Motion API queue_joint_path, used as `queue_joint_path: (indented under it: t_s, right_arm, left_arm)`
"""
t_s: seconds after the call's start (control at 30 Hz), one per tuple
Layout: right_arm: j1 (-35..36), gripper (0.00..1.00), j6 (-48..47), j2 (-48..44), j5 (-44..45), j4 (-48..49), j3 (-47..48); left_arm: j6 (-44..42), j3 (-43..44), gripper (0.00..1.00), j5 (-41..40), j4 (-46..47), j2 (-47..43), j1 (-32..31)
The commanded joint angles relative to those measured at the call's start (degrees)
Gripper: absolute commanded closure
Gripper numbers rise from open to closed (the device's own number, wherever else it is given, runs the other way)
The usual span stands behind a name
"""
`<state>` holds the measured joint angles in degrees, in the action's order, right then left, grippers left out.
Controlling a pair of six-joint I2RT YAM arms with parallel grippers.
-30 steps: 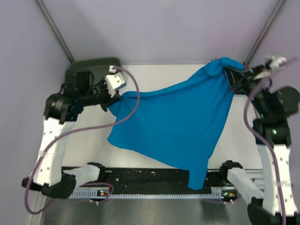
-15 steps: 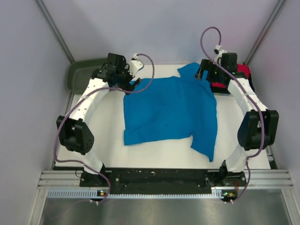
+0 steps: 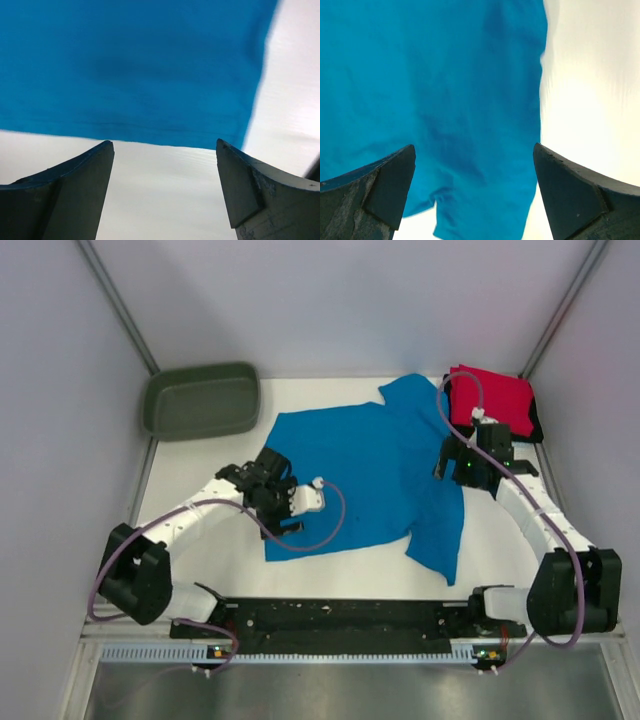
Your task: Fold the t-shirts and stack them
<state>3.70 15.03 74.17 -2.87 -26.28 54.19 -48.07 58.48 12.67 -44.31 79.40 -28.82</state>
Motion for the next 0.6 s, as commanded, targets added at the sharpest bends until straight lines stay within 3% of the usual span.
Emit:
queue_joint_path:
  t_s: [0.0, 0.23, 0.43, 0.53, 0.57]
  right_arm:
    - [-0.3, 0.01, 6.5, -6.8, 0.6, -1.3, -7.1]
    - [-2.1, 0.03, 12.4, -13.8, 0.3, -1.9, -16.2]
    - [-2.2, 0.10, 12.7, -8.8, -3.7, 0.4, -21.3]
    - [-2.2, 0.15, 12.3, -7.5, -3.0, 1.9, -22.7]
    - [-2.2, 0.18, 12.2, -7.4, -2.8, 2.5, -23.1]
  left_arm:
    - [-2.2, -9.1, 0.13, -1.6, -1.8, -3.9, -5.3]
    - [-0.2, -16.2, 0.10, -3.5, 4.2, -5.0, -7.2]
    - [1.2, -17.7, 0.13, -7.3, 7.7, -0.1, -7.7]
    - [2.6, -16.4, 0.25, -9.9, 8.0, 3.1, -7.7]
    - [2.9, -15.9, 0.33, -9.9, 7.7, 3.5, -7.7]
